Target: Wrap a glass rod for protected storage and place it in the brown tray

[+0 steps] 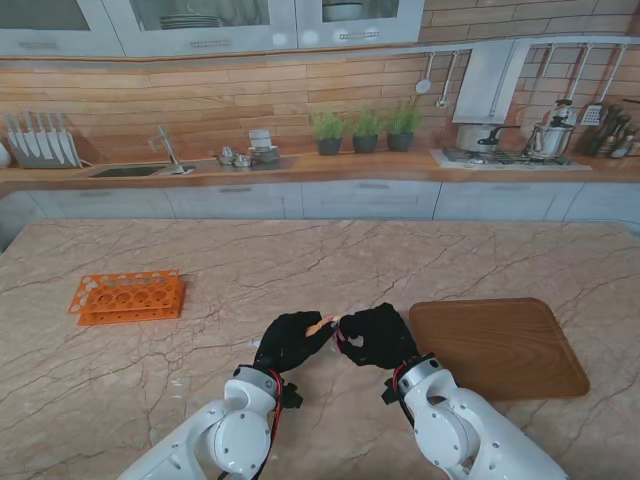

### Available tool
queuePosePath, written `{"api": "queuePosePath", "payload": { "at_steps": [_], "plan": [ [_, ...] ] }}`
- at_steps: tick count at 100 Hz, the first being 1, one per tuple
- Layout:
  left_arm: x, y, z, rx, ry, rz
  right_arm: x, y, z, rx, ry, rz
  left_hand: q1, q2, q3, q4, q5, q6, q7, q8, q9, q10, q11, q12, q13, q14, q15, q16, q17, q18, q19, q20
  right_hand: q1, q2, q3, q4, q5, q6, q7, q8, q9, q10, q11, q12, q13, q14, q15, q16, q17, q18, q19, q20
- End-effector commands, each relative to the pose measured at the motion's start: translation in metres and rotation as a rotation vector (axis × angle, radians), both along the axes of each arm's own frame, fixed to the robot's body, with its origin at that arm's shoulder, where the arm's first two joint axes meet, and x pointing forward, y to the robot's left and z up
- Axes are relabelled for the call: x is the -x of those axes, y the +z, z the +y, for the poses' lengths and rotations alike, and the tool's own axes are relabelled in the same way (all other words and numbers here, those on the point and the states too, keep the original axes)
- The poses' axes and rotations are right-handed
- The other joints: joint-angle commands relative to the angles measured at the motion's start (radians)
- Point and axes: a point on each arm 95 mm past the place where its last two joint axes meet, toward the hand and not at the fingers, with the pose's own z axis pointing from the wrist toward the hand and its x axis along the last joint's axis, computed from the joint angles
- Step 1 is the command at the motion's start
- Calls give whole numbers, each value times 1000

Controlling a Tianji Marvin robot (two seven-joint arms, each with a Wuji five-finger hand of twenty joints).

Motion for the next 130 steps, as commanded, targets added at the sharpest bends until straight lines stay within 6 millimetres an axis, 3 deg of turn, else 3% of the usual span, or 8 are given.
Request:
{"api": "queuePosePath", "payload": {
  "at_steps": [1,42,54,62,81,97,109,130],
  "plan": [
    [-1,3,-3,9,12,-5,3,-2,0,3,10,-1,36,-51,70,40,61,81,12,-62,19,-7,54,12,13,-36,46,1,11,22,260,-20,14,-58,66,-16,54,-66,33,-7,27,-1,0,-7,31,-14,21,-1,2,14,32,-13],
    [0,6,-3,61,15,38,1,2,3,35,58,-40,82,-150,292,-137,-129,76,-60,-309,19,-34,42,12,13,-37,61,4,14,16,260,28,8,-60,72,-20,55,-67,38,-15,30,-5,0,-12,35,-17,22,-4,-1,16,39,-25],
    [0,7,-4,68,10,48,1,3,4,48,74,-37,110,-152,316,-156,-265,89,-203,-327,18,-33,34,11,13,-33,63,6,15,14,260,48,6,-59,72,-20,54,-67,38,-16,30,-7,0,-12,32,-18,20,-5,-3,15,39,-28],
    [0,8,-3,62,3,50,1,3,4,48,75,-36,111,-102,313,-129,-364,83,-307,-299,16,-36,7,18,13,-30,64,8,16,8,260,57,6,-59,73,-19,53,-66,39,-17,30,-5,0,-12,33,-18,20,-6,-3,16,39,-30],
    [0,9,-3,54,-20,24,1,3,3,48,67,-35,145,55,179,-16,-535,-46,-405,-255,-48,-39,-51,65,12,-30,56,7,19,-28,260,38,6,-59,72,-19,53,-63,39,-19,30,-6,1,-12,33,-16,20,-6,-6,16,39,-35],
    [0,9,-3,49,-61,-20,2,3,2,41,56,-31,247,70,79,-105,-605,-255,-346,-222,-136,-36,-103,78,13,-49,24,14,22,-73,260,7,6,-59,72,-19,53,-61,40,-20,31,-4,1,-12,32,-17,19,-6,-7,16,39,-38],
    [0,8,-4,44,-78,-32,2,3,1,38,46,-29,308,-15,70,-176,-635,-329,-189,-188,-163,-32,-112,79,13,-73,19,28,24,-93,260,5,5,-57,71,-19,53,-60,40,-21,31,-4,1,-12,31,-17,19,-7,-8,16,39,-39],
    [1,7,-4,44,-86,-41,4,3,0,35,42,-35,306,-141,122,-209,-661,-122,44,-95,-144,-36,-110,69,14,-90,21,37,26,-106,260,26,6,-56,70,-18,53,-59,39,-23,30,-4,1,-13,30,-16,19,-7,-8,17,41,-42]
  ]
}}
